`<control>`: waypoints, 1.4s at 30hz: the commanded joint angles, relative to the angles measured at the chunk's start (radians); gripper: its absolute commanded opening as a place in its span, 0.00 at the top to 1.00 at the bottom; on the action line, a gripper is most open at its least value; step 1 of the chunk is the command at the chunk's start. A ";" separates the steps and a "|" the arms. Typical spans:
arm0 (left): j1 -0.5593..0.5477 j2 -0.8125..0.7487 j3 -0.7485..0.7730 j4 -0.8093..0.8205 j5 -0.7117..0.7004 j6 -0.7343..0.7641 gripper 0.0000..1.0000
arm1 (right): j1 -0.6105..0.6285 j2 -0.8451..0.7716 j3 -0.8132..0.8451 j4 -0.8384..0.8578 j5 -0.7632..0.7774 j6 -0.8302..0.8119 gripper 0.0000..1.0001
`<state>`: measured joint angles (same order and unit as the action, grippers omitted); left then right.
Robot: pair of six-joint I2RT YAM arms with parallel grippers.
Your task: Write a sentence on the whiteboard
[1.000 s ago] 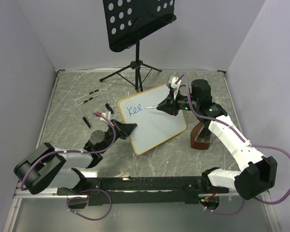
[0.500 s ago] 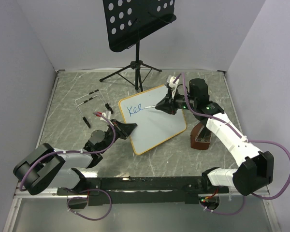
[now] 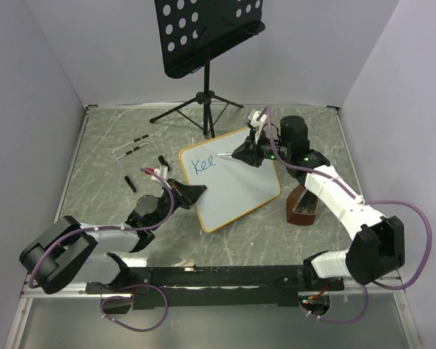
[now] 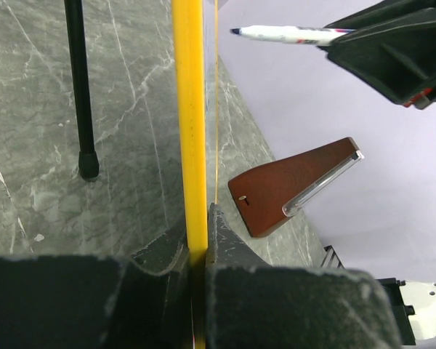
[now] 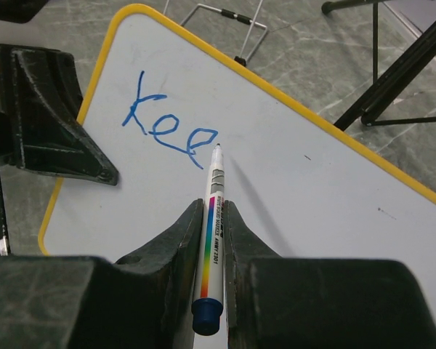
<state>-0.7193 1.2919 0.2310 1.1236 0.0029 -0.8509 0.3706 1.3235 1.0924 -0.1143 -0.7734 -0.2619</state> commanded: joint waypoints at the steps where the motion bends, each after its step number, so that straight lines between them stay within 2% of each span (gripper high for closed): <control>1: -0.005 -0.019 0.025 -0.015 0.039 0.069 0.99 | 0.001 0.028 0.037 0.062 0.011 0.012 1.00; 19: -0.005 -0.013 0.027 -0.007 0.043 0.073 0.99 | 0.010 0.068 0.038 0.044 0.017 0.004 1.00; 42: -0.003 -0.008 0.025 0.004 0.020 0.072 0.99 | 0.025 -0.076 -0.124 -0.107 -0.012 -0.083 1.00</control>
<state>-0.7166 1.2907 0.2310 1.1141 -0.0017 -0.8612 0.3840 1.3003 0.9901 -0.1993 -0.7795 -0.3157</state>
